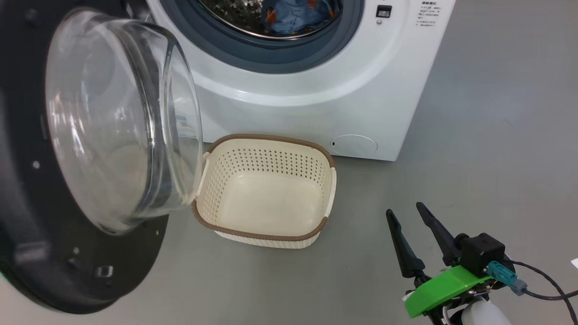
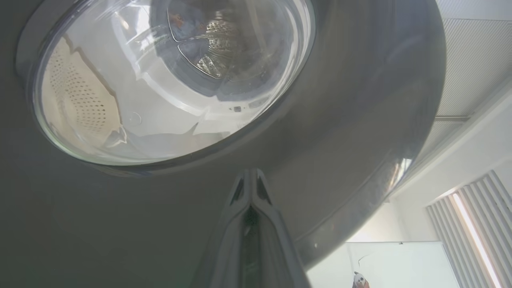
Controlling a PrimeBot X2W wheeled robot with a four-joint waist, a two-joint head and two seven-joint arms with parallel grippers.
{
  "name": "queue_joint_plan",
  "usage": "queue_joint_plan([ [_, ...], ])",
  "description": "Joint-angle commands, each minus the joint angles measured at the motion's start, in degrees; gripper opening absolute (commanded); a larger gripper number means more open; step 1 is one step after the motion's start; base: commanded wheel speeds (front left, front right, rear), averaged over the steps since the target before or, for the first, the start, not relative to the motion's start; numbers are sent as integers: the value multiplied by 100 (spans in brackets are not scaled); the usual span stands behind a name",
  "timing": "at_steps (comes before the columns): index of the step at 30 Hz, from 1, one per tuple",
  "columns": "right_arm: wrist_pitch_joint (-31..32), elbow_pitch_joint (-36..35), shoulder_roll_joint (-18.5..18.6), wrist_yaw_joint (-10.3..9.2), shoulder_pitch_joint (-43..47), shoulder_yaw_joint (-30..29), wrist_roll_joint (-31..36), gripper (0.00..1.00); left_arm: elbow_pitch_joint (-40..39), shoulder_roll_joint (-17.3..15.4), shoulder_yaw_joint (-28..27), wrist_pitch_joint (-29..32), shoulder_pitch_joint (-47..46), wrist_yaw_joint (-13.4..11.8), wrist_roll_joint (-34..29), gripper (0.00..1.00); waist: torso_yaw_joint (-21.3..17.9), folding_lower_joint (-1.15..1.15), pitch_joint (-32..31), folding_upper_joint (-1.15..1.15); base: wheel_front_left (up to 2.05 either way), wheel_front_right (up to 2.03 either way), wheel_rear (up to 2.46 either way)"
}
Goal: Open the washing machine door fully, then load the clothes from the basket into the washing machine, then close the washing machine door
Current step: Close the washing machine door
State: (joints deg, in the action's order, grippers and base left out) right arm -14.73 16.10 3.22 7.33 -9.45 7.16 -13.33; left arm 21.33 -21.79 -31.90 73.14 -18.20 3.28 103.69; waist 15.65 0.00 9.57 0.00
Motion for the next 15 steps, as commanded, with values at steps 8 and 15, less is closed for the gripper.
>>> queue_joint_plan([
  [8,-27,-209,-35,16,-53,189,-171,100,-925,230,-146,216,302,-28,333,0,-274,0,68,0,0,0,0],
  [15,-27,-261,-35,16,-22,176,-260,100,-1376,556,-74,227,331,7,433,0,-550,0,158,0,0,0,0],
])
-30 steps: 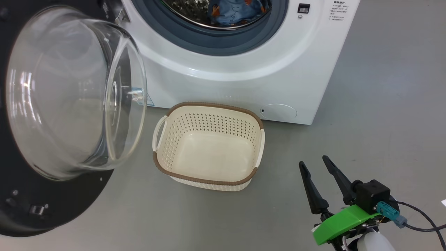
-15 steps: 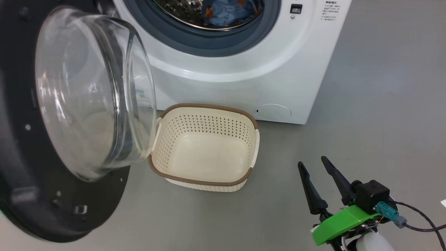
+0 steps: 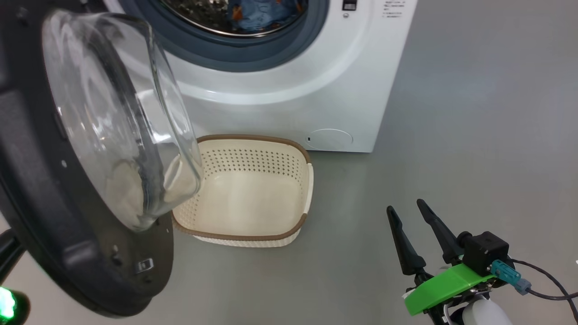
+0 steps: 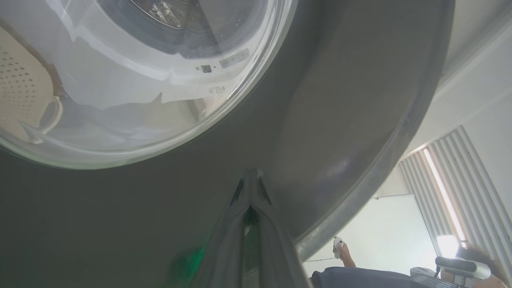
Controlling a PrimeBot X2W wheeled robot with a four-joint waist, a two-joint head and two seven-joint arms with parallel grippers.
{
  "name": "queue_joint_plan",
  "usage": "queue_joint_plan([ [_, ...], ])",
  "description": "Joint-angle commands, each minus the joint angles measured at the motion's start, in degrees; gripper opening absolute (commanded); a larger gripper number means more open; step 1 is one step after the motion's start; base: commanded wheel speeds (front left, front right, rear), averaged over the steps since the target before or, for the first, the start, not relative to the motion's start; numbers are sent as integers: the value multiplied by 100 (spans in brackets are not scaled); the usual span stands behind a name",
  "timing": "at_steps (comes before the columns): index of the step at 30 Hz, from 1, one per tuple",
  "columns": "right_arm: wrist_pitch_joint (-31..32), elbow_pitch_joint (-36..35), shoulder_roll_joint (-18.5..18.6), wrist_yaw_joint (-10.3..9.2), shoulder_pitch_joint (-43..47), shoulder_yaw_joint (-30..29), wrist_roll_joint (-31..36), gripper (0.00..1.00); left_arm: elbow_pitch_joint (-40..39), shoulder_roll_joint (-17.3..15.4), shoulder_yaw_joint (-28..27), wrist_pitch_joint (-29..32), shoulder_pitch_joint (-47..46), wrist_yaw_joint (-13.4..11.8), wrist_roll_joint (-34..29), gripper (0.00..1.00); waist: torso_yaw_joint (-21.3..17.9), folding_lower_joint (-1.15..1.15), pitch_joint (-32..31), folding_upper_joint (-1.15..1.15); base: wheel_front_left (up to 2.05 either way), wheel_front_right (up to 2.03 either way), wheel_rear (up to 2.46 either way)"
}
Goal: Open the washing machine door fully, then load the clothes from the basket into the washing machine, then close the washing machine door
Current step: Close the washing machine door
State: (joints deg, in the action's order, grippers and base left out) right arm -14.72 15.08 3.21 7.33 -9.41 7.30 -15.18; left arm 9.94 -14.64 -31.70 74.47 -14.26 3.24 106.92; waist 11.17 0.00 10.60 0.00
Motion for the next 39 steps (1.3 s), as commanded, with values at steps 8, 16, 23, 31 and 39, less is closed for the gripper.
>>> queue_joint_plan([
  [8,-28,-258,-34,16,-41,141,-161,100,-622,182,67,3,-157,6,121,0,-513,0,164,0,0,0,0],
  [16,-28,-338,-34,16,25,109,-241,100,-843,439,166,-207,-215,114,-60,0,-958,0,208,0,0,0,0],
  [23,-28,-379,-34,16,136,58,-271,100,-859,712,219,-481,-369,274,-248,0,-1178,0,138,0,0,0,0],
  [31,-28,-375,-34,16,186,81,-306,100,-784,1022,428,-817,-652,397,-441,0,-1303,0,92,0,0,0,0],
  [39,-28,-357,-34,16,210,90,-302,100,-896,1152,596,-1247,-871,423,-692,0,-1414,0,115,0,0,0,0],
])
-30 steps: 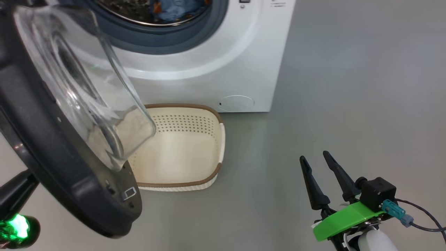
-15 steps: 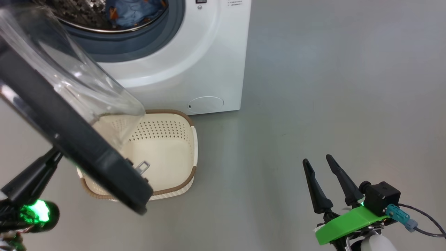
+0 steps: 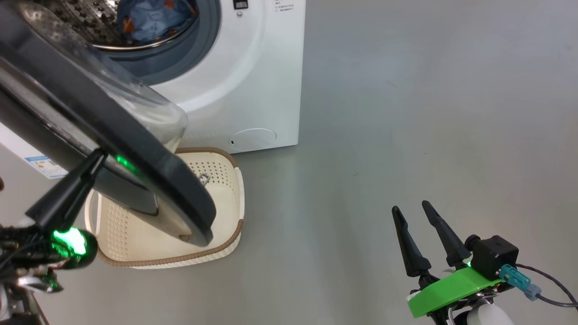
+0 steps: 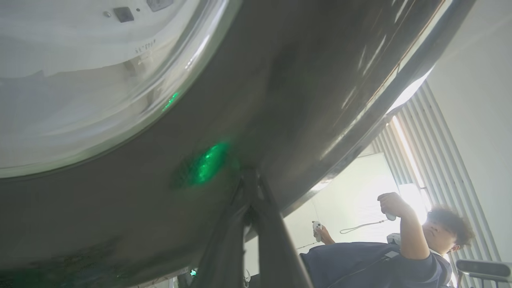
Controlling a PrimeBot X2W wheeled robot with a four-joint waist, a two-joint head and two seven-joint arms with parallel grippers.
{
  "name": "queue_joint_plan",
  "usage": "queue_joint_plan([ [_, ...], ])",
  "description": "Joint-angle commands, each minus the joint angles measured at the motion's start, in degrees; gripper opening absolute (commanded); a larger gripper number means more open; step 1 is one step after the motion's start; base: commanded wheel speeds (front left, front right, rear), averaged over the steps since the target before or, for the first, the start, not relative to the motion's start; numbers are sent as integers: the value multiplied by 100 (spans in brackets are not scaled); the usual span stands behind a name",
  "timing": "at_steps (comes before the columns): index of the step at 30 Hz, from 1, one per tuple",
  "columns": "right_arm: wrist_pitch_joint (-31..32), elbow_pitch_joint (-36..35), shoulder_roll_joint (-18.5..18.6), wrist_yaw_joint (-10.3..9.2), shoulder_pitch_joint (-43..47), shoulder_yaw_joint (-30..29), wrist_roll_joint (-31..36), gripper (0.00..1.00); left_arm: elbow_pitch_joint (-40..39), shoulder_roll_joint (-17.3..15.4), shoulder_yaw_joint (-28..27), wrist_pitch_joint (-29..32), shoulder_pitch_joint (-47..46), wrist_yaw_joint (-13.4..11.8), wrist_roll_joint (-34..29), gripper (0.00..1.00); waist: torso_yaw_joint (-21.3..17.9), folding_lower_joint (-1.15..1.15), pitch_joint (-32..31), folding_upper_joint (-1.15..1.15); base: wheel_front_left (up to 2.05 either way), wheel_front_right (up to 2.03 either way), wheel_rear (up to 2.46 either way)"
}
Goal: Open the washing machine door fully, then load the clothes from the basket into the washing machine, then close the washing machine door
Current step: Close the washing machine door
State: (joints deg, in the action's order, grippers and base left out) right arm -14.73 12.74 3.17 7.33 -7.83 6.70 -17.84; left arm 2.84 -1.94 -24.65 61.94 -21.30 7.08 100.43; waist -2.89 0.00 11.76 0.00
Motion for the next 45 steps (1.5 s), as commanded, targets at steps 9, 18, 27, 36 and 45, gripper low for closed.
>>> queue_joint_plan([
  [9,-27,-99,-29,16,26,216,-42,100,-194,-96,417,-876,-430,40,-155,0,-92,0,41,0,0,0,0],
  [18,-27,-121,-29,16,-53,273,-59,100,-143,-95,940,-1854,-726,40,-571,0,-205,0,178,0,0,0,0],
  [27,-27,-128,-29,16,-94,290,-81,100,187,-94,1136,-2532,-1063,40,-930,0,-320,0,281,0,0,0,0],
  [36,-27,-116,-29,16,-161,325,-116,100,467,-99,1181,-3026,-1386,40,-1249,0,-369,0,353,0,0,0,0],
  [45,-27,-102,-29,16,-180,375,-137,100,642,-159,1306,-3307,-1562,40,-1291,0,-398,0,400,0,0,0,0],
])
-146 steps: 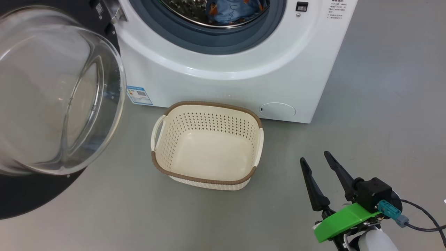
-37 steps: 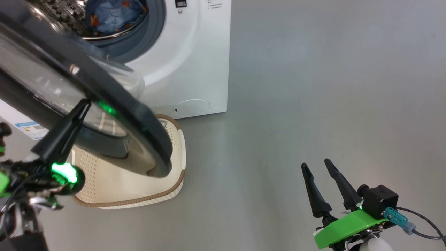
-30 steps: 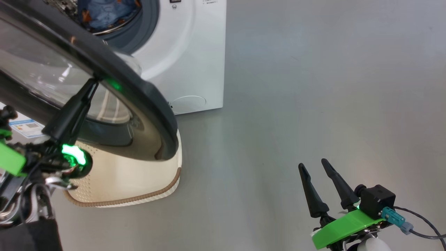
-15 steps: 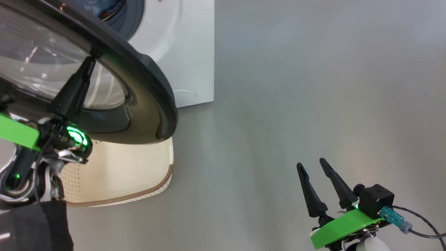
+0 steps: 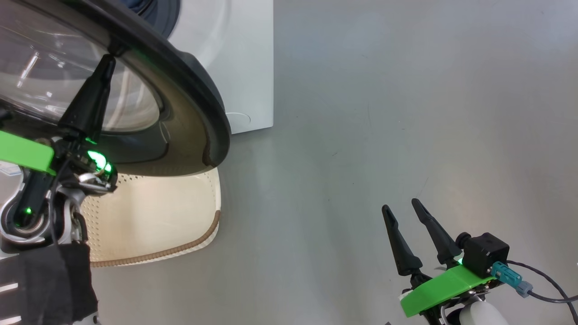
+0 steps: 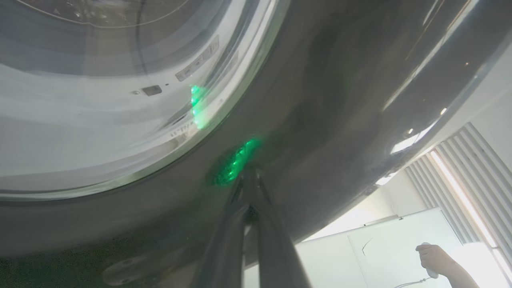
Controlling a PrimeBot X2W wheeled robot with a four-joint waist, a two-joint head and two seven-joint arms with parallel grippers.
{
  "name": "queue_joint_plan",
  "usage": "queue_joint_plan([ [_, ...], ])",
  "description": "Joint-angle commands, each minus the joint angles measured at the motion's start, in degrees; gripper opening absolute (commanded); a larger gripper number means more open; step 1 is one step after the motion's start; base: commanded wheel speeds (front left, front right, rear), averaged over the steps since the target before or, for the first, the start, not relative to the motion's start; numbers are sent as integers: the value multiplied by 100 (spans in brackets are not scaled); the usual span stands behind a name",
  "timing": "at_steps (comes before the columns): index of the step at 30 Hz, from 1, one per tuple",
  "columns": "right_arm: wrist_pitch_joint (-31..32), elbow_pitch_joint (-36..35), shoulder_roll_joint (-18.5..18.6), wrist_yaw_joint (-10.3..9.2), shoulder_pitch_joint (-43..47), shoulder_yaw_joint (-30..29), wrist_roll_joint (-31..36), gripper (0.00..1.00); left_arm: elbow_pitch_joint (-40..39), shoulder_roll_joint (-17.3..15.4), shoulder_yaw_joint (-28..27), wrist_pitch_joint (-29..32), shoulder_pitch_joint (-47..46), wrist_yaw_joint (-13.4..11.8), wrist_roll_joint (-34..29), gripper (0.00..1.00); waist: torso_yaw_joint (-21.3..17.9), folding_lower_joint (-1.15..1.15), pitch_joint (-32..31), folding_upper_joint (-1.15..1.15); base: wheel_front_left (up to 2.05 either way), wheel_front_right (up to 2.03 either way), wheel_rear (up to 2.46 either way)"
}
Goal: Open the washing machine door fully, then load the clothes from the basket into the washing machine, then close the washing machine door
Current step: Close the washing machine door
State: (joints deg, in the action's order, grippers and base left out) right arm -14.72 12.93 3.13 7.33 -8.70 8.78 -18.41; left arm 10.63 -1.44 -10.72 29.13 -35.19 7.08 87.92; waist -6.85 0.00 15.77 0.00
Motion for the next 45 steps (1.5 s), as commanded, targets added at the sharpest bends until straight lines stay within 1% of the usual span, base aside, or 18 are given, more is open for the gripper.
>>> queue_joint_plan([
  [1,-28,-117,-25,16,-93,168,-84,100,-127,-219,-72,-48,-169,40,-39,0,-4,0,-4,0,0,0,0],
  [8,-28,-126,-25,16,-115,140,-129,100,-168,-347,39,-167,-50,40,-56,0,-17,0,-34,0,0,0,0],
  [15,-28,-109,-25,16,-73,97,-169,100,-254,-424,34,-275,197,41,12,0,73,0,-139,0,0,0,0],
  [25,-28,-37,-25,16,1,12,-127,100,-436,-405,-97,-605,898,41,79,0,304,0,-539,0,0,0,0],
  [38,-28,22,-25,16,203,-18,-145,100,-779,-313,-234,-1191,1790,41,78,0,383,0,-891,0,0,0,0],
  [39,-28,24,-25,16,213,-24,-141,100,-803,-307,-237,-1230,1856,41,75,5,384,0,-912,0,0,0,0],
  [40,-28,26,-25,16,225,-30,-137,100,-832,-305,-226,-1271,1929,41,42,21,385,0,-934,0,0,0,0],
  [41,-28,27,-25,16,238,-37,-133,100,-862,-304,-208,-1318,2006,41,-1,39,385,0,-955,0,0,0,0],
  [43,-28,27,-25,16,261,-42,-126,100,-912,-295,-208,-1469,2149,41,-45,100,380,0,-999,0,0,0,0],
  [45,-28,29,-25,16,289,-51,-122,100,-973,-312,-180,-1609,2288,41,-126,100,379,0,-1050,0,0,0,0],
])
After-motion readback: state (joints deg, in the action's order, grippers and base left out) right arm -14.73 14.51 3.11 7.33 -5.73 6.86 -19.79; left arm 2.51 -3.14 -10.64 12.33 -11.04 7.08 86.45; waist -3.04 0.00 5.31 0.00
